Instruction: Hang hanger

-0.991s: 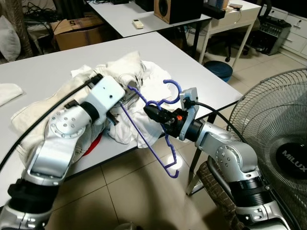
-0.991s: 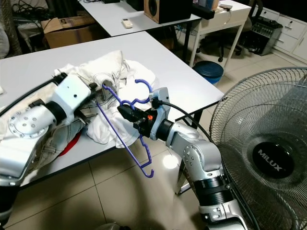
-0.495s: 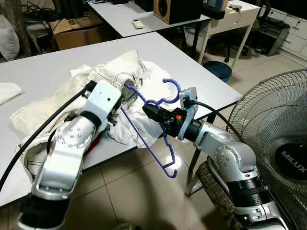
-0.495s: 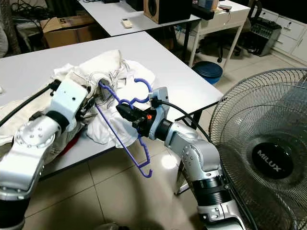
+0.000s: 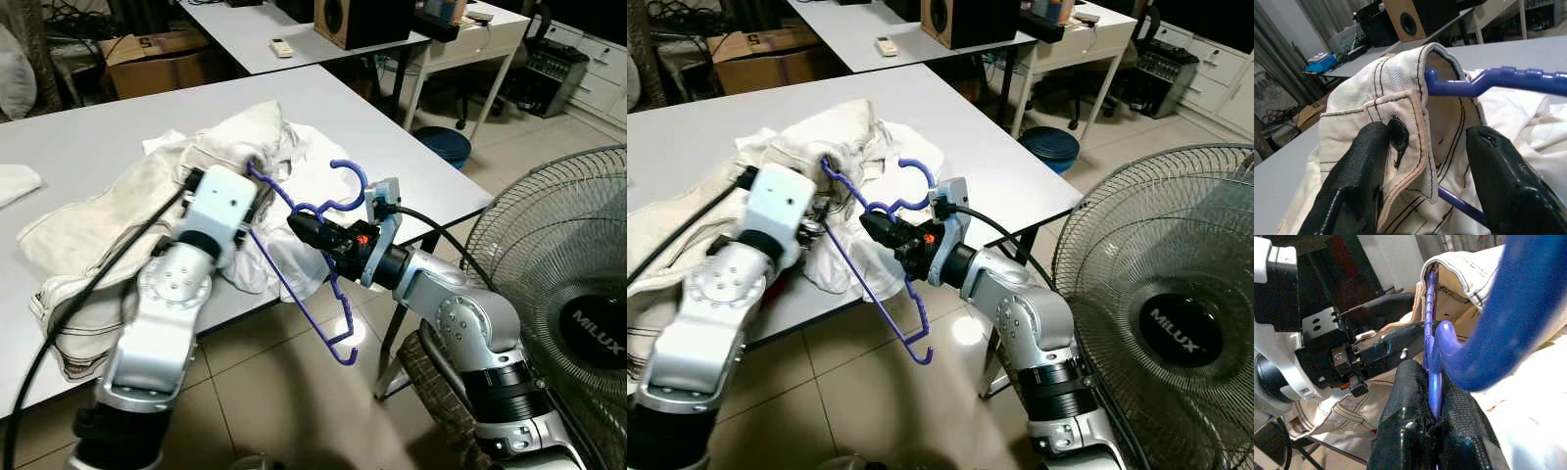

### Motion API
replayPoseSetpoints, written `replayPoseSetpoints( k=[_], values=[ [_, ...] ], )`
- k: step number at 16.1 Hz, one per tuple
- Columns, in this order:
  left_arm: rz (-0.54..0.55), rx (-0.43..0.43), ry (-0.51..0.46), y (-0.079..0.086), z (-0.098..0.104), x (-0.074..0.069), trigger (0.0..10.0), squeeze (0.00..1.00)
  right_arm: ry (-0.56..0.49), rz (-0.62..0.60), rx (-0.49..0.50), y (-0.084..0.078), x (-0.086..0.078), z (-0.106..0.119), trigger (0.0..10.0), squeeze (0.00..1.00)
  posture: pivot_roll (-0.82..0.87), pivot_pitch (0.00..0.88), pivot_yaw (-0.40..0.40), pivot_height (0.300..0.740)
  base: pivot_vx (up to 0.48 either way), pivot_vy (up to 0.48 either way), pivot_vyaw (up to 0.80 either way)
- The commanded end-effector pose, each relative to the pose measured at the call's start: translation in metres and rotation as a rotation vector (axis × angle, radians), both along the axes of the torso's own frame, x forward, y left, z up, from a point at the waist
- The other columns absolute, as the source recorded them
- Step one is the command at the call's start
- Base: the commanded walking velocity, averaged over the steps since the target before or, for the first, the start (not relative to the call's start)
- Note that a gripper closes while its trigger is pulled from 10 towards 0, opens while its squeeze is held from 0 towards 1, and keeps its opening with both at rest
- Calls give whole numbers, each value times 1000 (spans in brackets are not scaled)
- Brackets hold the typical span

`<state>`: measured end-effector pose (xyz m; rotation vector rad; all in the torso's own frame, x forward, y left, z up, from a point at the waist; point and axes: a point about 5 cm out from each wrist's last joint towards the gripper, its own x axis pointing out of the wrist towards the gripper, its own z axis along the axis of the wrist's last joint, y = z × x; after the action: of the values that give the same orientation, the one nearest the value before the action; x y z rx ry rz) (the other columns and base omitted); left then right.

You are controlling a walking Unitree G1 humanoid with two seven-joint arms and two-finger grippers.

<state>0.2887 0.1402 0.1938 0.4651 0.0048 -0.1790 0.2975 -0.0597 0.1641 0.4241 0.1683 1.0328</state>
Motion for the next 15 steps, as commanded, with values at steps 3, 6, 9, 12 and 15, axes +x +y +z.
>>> replayPoseSetpoints(
  k=[3, 6, 9, 12, 15],
  values=[
    [39, 13, -17, 0, -2, 4, 10000, 0, -42, 32, 23, 4, 0, 13, 10000, 0, -70, 0, 0, 740, 0, 0, 0],
    [179, 24, -59, 19, 2, 9, 0, 0, -47, 36, 27, 4, -2, 14, 10000, 0, -72, 0, 5, 740, 0, 0, 0],
    [202, 35, -102, 28, 9, 12, 0, 0, -49, 35, 28, 4, -2, 13, 10000, 0, -71, 0, 6, 740, 0, 0, 0],
    [122, 54, -123, 20, 14, 12, 0, 0, -48, 28, 26, 3, 0, 13, 10000, 0, -66, 0, 10, 740, 0, 0, 0],
    [75, 61, -93, 17, 10, 14, 0, 0, -51, 23, 27, 4, 1, 13, 10000, 0, -62, 0, 16, 740, 0, 0, 0]
  ],
)
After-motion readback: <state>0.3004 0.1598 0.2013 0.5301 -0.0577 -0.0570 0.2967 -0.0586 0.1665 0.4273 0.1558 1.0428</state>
